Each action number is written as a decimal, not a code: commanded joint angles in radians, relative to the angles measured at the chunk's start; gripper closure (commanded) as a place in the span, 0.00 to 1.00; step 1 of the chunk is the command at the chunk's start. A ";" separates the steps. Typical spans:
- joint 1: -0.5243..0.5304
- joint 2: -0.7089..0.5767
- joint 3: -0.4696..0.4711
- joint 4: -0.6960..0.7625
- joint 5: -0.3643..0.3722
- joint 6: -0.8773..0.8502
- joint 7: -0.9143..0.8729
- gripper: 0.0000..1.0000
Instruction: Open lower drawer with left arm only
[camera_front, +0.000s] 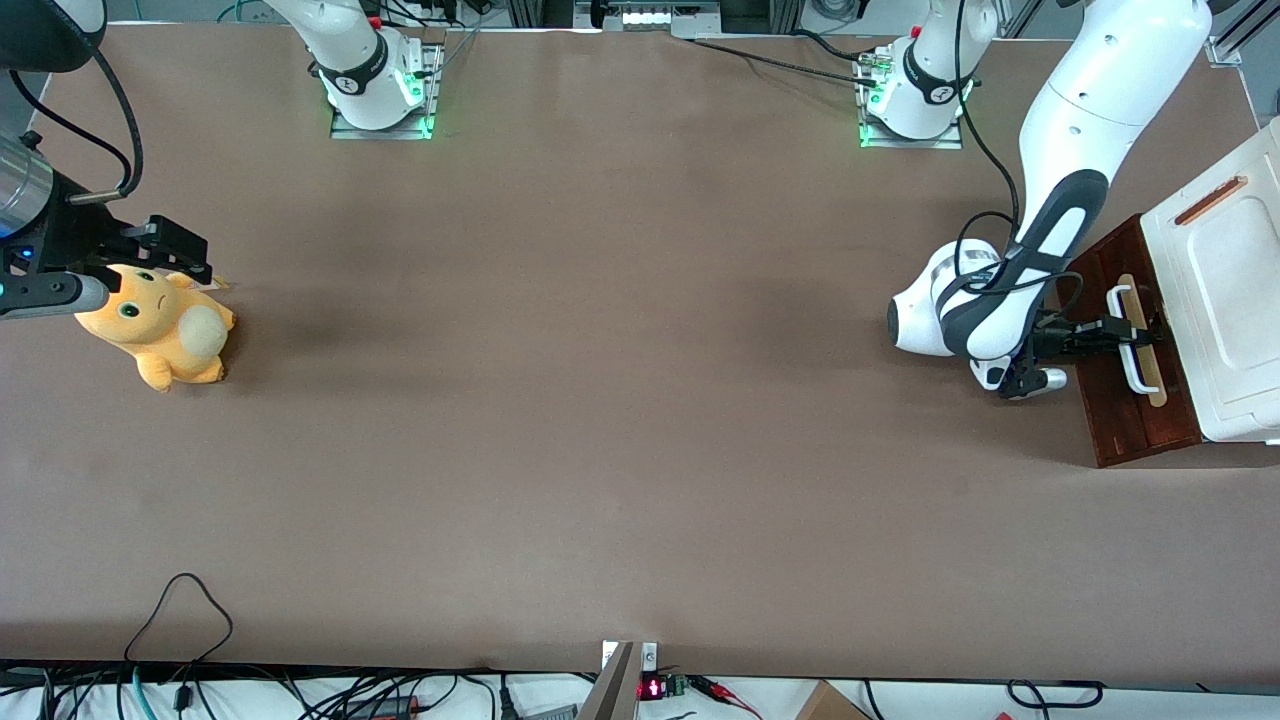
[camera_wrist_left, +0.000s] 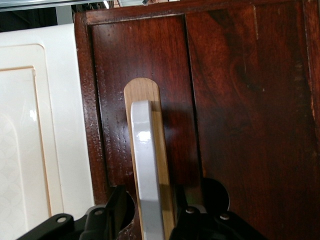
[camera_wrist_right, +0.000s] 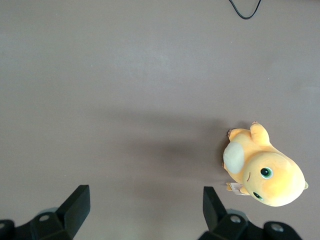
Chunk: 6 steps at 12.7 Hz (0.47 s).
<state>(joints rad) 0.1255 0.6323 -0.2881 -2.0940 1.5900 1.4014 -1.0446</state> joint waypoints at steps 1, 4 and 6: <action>0.014 0.018 -0.013 0.020 0.021 -0.009 -0.005 0.55; 0.014 0.018 -0.013 0.020 0.022 -0.009 -0.005 0.55; 0.017 0.018 -0.013 0.022 0.022 -0.009 -0.005 0.60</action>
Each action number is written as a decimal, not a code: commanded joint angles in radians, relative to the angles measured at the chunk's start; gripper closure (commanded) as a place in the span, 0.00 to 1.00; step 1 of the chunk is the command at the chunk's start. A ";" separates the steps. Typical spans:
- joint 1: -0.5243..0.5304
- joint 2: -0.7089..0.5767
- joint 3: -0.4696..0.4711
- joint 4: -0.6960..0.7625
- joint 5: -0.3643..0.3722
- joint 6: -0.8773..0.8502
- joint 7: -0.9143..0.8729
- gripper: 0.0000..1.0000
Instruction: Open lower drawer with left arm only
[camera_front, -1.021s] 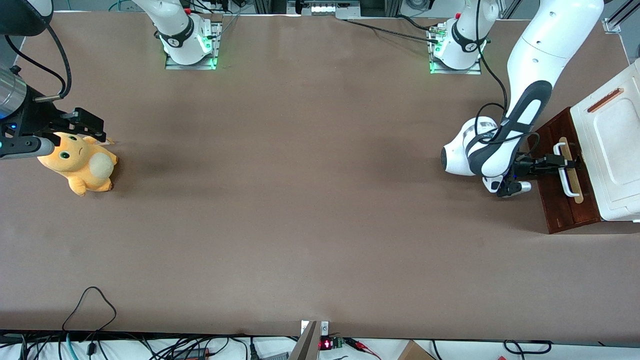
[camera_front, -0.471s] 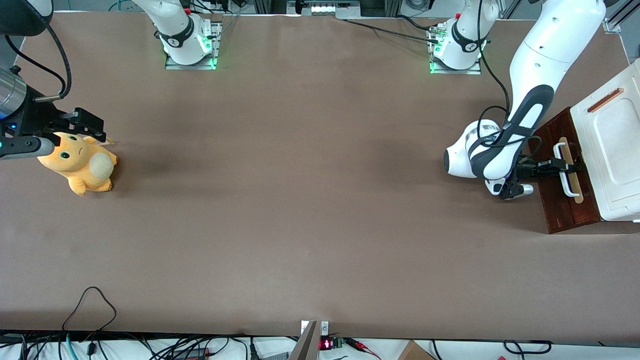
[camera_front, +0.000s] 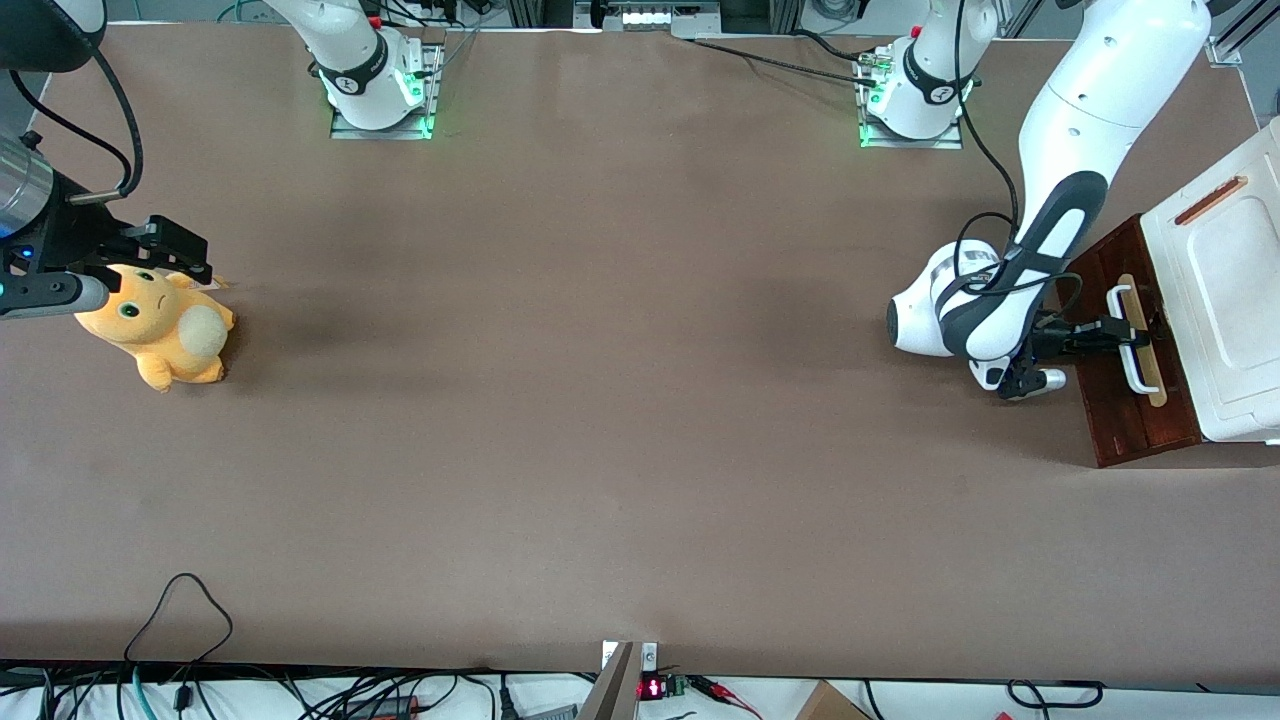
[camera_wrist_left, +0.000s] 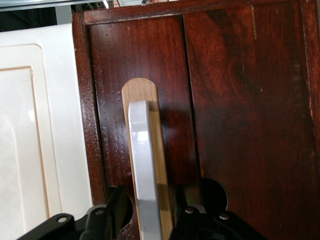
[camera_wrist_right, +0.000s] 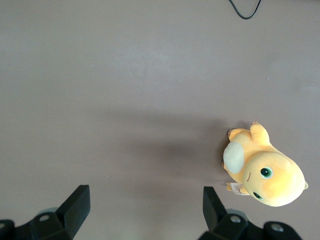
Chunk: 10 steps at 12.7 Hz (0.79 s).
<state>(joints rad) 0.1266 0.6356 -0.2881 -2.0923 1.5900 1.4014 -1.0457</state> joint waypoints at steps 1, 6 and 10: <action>0.016 0.015 -0.013 0.020 0.022 -0.009 -0.004 0.65; 0.018 0.019 -0.013 0.020 0.024 -0.009 -0.004 0.69; 0.019 0.018 -0.013 0.020 0.024 -0.009 -0.004 0.84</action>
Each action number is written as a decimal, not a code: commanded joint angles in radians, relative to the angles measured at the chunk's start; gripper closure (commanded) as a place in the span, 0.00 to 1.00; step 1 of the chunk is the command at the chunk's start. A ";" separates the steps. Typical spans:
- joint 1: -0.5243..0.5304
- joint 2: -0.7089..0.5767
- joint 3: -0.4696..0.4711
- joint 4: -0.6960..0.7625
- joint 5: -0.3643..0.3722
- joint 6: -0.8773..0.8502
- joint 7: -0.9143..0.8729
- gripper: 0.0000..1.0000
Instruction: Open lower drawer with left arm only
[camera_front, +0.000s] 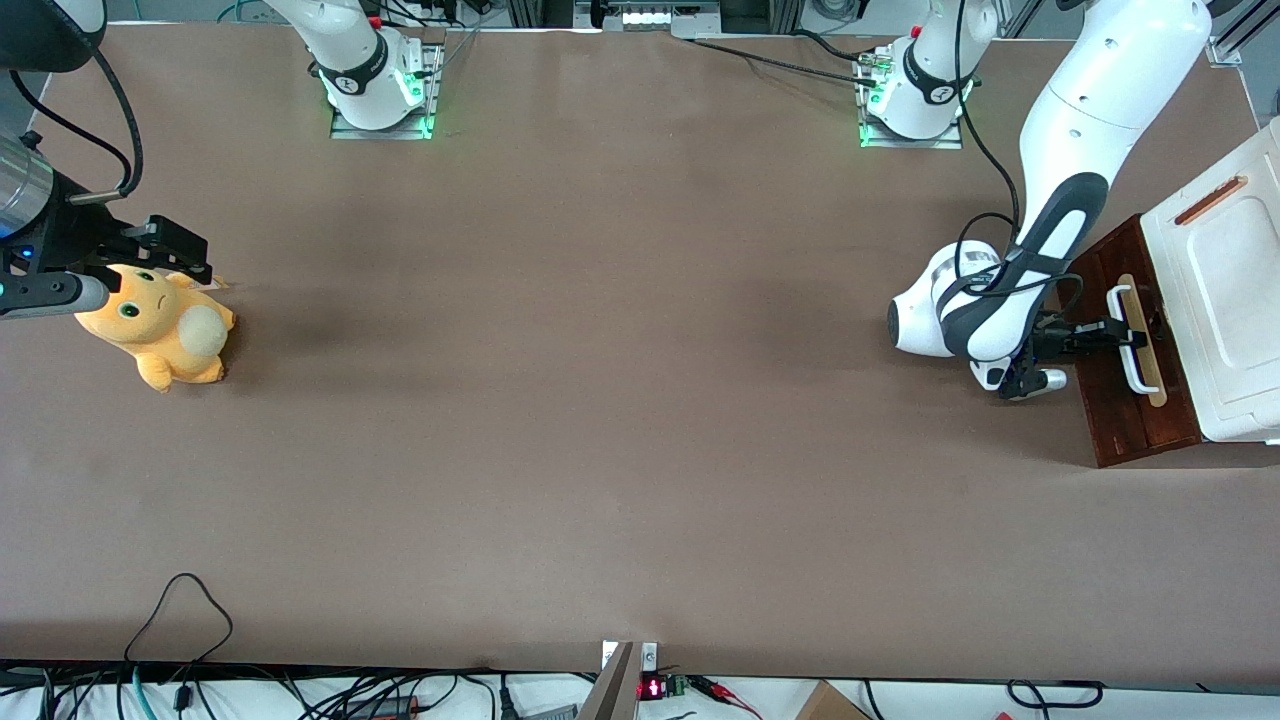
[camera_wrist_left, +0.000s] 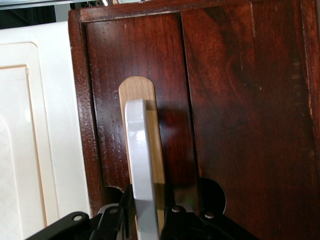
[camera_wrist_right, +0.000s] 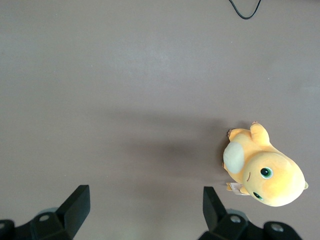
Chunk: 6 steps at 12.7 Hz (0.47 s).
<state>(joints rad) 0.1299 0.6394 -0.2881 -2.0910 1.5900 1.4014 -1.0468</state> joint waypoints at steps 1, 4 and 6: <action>0.016 0.014 -0.013 0.019 0.022 -0.009 -0.002 0.88; 0.014 0.013 -0.014 0.020 0.024 -0.010 -0.001 0.96; 0.013 0.013 -0.029 0.020 0.028 -0.010 -0.001 0.95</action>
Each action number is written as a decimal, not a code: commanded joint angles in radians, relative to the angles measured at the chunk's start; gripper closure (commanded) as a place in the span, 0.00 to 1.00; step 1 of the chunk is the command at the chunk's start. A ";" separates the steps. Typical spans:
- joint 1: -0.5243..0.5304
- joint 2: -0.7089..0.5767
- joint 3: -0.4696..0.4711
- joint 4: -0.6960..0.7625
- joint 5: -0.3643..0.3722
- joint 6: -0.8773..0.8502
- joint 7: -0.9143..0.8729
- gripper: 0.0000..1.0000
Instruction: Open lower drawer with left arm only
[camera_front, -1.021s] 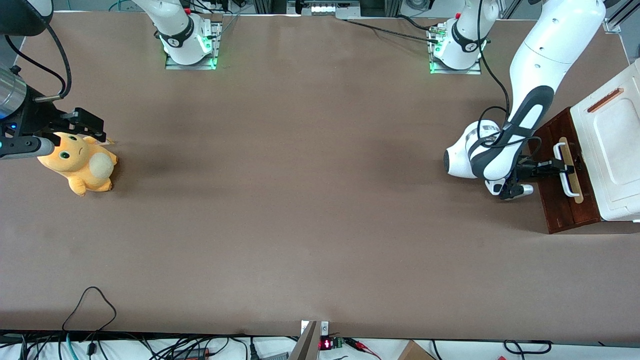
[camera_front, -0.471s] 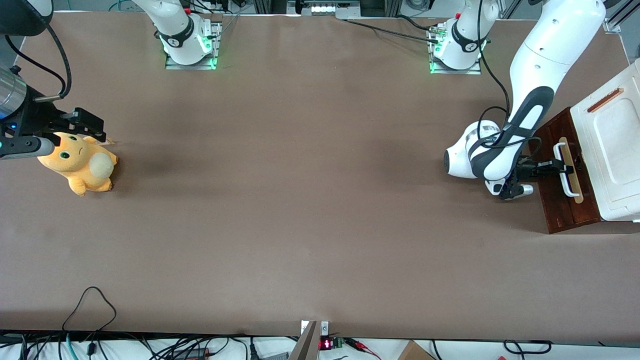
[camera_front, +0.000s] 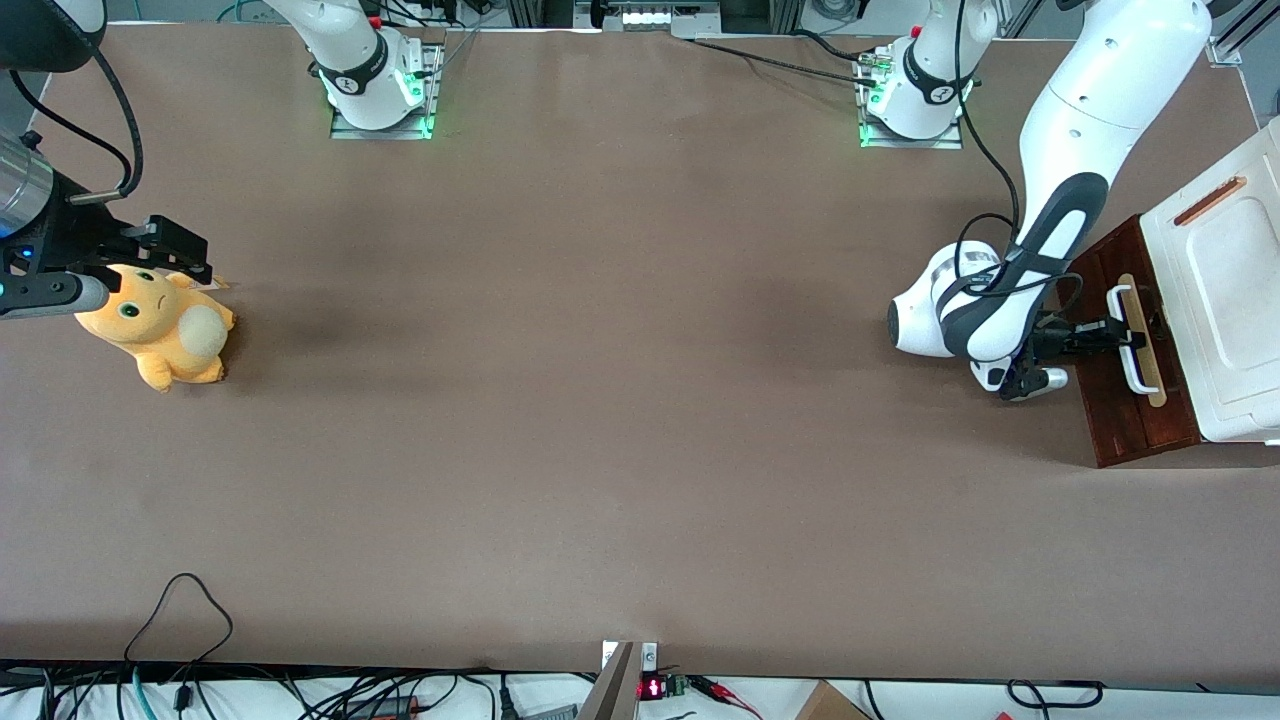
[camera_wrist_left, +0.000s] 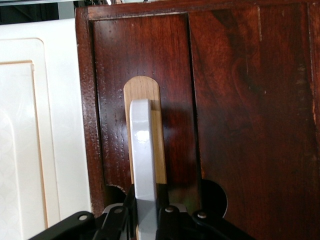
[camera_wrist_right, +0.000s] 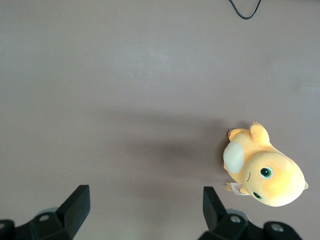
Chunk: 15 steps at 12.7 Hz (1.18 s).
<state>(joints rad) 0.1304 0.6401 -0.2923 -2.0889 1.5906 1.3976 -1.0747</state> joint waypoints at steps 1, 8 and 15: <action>0.012 0.012 -0.034 0.026 0.040 -0.009 0.027 0.95; -0.064 0.016 -0.126 0.058 0.054 -0.046 0.035 0.97; -0.078 0.024 -0.194 0.059 0.048 -0.058 0.039 0.97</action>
<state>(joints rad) 0.1064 0.6525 -0.4364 -2.0935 1.5839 1.3354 -1.0879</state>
